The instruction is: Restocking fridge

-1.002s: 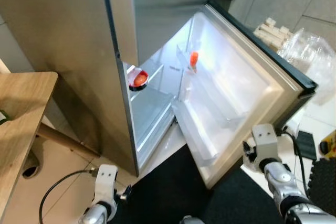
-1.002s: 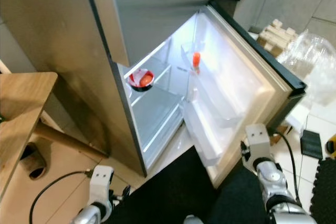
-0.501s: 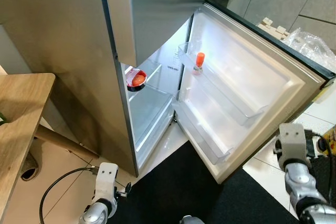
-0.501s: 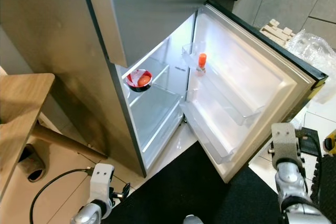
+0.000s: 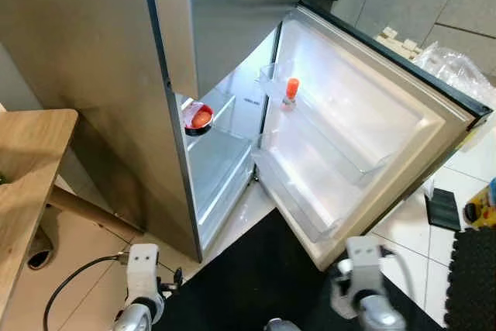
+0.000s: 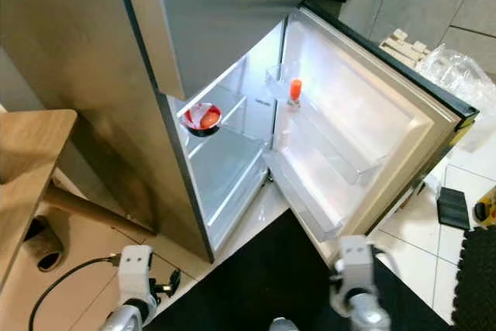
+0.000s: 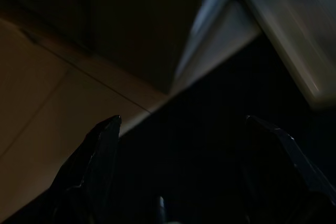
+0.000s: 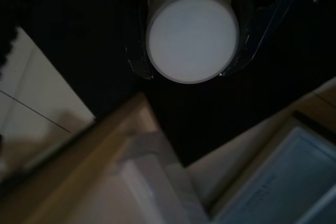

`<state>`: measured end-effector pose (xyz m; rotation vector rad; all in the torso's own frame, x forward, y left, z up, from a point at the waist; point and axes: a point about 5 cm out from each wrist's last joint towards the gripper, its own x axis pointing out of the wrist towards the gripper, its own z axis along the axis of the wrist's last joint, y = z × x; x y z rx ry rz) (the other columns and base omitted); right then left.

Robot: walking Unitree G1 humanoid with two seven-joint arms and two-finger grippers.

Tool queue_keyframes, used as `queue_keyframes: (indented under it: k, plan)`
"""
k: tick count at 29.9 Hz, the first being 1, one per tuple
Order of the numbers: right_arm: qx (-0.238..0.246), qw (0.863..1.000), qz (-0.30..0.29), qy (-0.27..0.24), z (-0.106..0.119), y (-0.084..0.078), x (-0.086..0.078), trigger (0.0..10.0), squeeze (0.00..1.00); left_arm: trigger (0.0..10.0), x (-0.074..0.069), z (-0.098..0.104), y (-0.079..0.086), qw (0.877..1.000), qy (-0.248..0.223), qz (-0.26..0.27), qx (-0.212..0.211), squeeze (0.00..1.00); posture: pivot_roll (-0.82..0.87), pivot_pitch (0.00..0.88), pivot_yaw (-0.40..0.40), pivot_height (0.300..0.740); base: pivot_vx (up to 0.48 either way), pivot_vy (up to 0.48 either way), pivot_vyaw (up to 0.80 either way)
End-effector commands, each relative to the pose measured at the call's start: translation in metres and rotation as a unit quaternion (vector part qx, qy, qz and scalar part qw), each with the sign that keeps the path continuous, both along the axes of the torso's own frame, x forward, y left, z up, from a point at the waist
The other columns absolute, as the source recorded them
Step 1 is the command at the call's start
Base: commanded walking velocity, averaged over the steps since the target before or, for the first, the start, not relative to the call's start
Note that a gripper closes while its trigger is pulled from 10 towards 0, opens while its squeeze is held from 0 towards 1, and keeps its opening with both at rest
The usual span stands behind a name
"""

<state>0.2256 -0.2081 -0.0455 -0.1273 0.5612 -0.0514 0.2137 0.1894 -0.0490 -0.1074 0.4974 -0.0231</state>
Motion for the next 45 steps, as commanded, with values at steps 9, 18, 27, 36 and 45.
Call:
queue_keyframes:
  k: [9,18,27,36,45]
  plan:
    - [-0.037,0.993,0.111,-0.005,-0.001,0.029,0.003,10.0,0.00,10.0,-0.003,-0.003,-0.006,1.000,0.012,-0.012,-0.001,0.00,-0.13,0.101,-0.028,0.725,0.000,0.000,0.00]
    - [-0.038,0.994,0.101,-0.005,0.000,0.024,0.003,10.0,0.00,10.0,-0.007,-0.007,-0.014,0.999,0.022,-0.027,-0.007,0.00,-0.13,0.106,-0.026,0.725,0.000,0.000,0.00]
    - [-0.046,0.993,0.107,-0.003,-0.001,0.025,0.001,10.0,0.00,10.0,-0.006,-0.006,-0.014,0.999,0.020,-0.027,-0.008,0.00,-0.14,0.103,-0.017,0.725,0.000,-0.255,0.00]
    - [-0.049,0.993,0.108,-0.004,-0.001,0.025,0.002,10.0,0.00,10.0,-0.003,-0.005,-0.015,0.999,0.017,-0.028,-0.011,0.00,-0.14,0.103,-0.020,0.725,0.000,-0.480,0.00]
    - [-0.051,0.993,0.109,-0.005,0.000,0.025,0.003,10.0,0.00,10.0,-0.004,-0.006,-0.013,1.000,0.018,-0.008,-0.018,0.00,-0.14,0.104,-0.021,0.725,0.000,-0.086,0.00]
